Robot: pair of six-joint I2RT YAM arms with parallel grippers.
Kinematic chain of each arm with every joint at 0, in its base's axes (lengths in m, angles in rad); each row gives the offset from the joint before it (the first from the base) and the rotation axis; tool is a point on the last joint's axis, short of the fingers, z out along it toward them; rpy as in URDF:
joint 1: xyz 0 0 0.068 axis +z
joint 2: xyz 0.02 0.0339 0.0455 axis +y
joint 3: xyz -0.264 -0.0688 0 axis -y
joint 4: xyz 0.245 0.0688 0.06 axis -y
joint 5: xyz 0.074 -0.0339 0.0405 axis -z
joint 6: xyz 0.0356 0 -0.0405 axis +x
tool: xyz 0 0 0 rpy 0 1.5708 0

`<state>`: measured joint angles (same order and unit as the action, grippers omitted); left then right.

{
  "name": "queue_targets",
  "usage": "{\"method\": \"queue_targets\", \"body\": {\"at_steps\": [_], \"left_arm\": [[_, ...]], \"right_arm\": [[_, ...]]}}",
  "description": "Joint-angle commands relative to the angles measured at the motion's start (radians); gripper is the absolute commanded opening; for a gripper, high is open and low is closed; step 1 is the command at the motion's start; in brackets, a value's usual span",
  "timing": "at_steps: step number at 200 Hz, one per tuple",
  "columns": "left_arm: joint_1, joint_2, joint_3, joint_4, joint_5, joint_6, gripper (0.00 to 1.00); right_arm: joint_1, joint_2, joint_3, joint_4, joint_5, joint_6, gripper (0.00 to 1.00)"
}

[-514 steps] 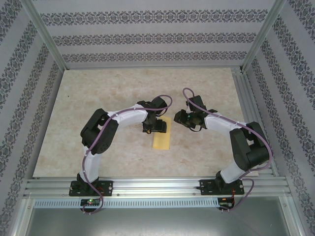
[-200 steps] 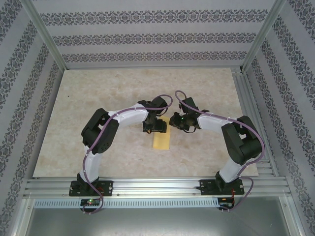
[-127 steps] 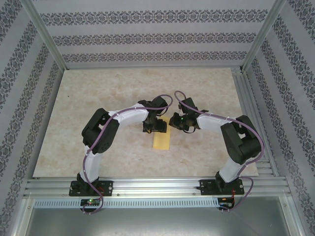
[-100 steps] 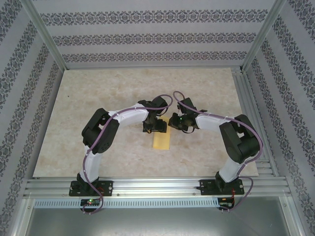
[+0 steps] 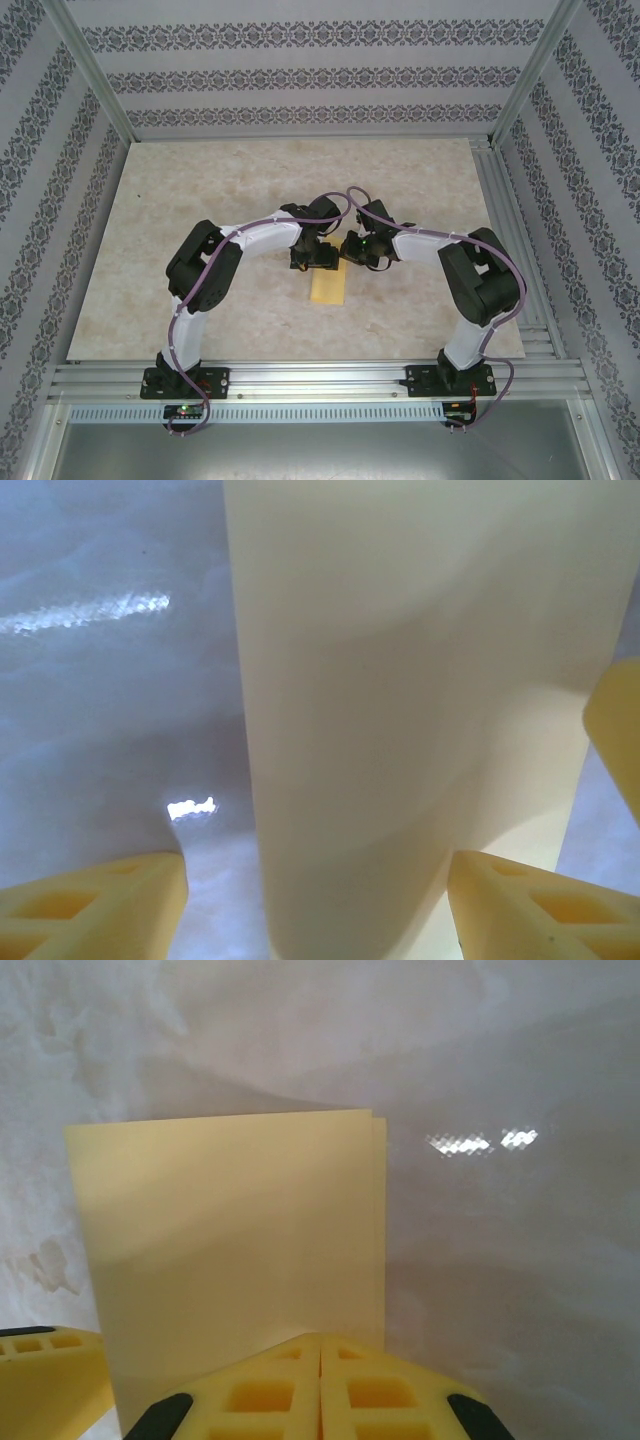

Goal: Fold a paper plane with a square sheet of paper (fold left side to right side)
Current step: Hold the square sheet of paper at the center of the table.

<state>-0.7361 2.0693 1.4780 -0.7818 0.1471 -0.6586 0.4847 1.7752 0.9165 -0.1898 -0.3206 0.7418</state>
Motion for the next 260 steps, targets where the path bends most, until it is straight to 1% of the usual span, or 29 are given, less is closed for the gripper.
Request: {"method": "queue_targets", "body": {"at_steps": [1, 82, 125, 149, 176, 193, 209, 228, 248, 260], "left_arm": [[-0.031, 0.098, -0.021, 0.15, 0.082, 0.014, 0.72], [-0.034, 0.097, -0.024, 0.151, 0.083, 0.013, 0.72], [-0.032, 0.06, -0.027, 0.14, 0.067, 0.02, 0.73], [-0.018, 0.005, -0.053, 0.142, 0.063, 0.021, 0.74], [0.015, -0.09, -0.102, 0.163, 0.073, 0.017, 0.76], [0.036, -0.155, -0.135, 0.192, 0.091, 0.015, 0.78], [0.064, -0.219, -0.186, 0.256, 0.134, -0.004, 0.78], [0.099, -0.284, -0.262, 0.345, 0.199, -0.039, 0.7], [0.132, -0.323, -0.334, 0.442, 0.267, -0.083, 0.54], [0.143, -0.324, -0.37, 0.529, 0.333, -0.121, 0.45]], "right_arm": [[0.015, 0.019, 0.022, 0.0, 0.0, 0.004, 0.07], [0.015, 0.045, 0.015, -0.063, 0.055, -0.038, 0.06], [0.015, 0.05, 0.01, -0.1, 0.089, -0.064, 0.06], [0.012, 0.05, 0.002, -0.109, 0.097, -0.07, 0.06], [0.008, 0.047, -0.01, -0.104, 0.099, -0.071, 0.06], [0.002, 0.047, -0.016, -0.093, 0.089, -0.067, 0.06], [-0.001, 0.047, -0.021, -0.078, 0.075, -0.059, 0.06], [-0.001, 0.049, -0.019, -0.076, 0.072, -0.059, 0.06], [-0.002, 0.049, -0.018, -0.078, 0.073, -0.059, 0.06], [-0.003, 0.049, -0.018, -0.078, 0.072, -0.06, 0.06]]}}
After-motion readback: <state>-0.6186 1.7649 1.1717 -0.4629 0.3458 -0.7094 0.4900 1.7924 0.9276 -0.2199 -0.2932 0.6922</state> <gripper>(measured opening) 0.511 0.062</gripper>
